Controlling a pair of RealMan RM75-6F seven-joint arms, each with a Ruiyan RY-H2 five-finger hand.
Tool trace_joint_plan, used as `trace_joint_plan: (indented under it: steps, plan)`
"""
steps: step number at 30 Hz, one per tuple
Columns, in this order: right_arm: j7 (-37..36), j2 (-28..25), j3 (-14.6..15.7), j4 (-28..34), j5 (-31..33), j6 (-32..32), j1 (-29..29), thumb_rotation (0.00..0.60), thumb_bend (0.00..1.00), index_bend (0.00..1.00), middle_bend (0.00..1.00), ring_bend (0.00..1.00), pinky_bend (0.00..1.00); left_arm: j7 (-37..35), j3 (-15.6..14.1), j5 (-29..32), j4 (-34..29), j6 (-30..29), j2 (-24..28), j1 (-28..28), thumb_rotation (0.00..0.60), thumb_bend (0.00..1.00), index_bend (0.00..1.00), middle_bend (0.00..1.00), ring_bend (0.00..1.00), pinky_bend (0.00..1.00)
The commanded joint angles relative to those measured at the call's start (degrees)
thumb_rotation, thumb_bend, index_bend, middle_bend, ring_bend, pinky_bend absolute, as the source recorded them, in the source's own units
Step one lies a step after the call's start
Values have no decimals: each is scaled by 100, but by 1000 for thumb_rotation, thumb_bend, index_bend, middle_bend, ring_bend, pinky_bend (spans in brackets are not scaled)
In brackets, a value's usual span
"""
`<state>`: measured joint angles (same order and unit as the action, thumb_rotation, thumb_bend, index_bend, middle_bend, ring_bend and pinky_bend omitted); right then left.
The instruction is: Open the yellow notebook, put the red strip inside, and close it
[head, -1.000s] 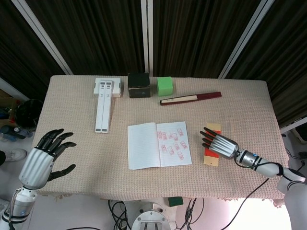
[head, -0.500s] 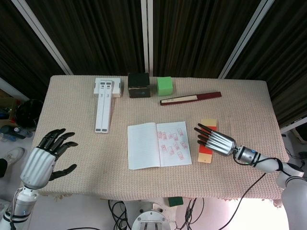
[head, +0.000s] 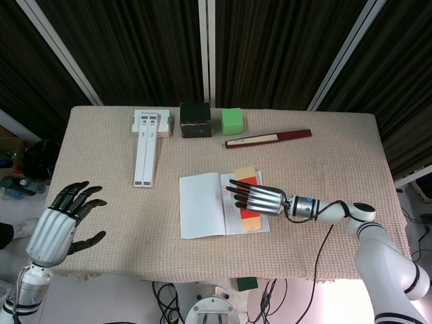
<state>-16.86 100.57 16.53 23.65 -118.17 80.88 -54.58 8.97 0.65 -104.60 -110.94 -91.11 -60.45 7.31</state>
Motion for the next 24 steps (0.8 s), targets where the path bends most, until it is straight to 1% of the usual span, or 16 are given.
trace_joint_plan:
  steps: [1, 5, 12, 24]
  plan:
    - [-50, 130, -4, -72, 10, -122, -115, 600, 228, 401, 264, 35, 2, 0, -4, 3, 2, -5, 2, -9, 600, 29, 355, 216, 130, 176]
    - [-61, 239, -19, -80, 67, -187, -193, 600, 228, 392, 261, 35, 1, -24, -6, 4, 19, -14, -5, -19, 600, 28, 355, 216, 130, 175]
    - [23, 252, -45, 52, 174, -142, -178, 600, 228, 372, 260, 35, 1, -67, -13, -34, 68, -25, -13, -23, 600, 29, 355, 216, 130, 175]
    - [118, 301, 17, 130, 242, -222, -132, 600, 227, 336, 254, 35, 2, -71, -17, -75, 81, -65, -16, -48, 600, 29, 355, 216, 130, 175]
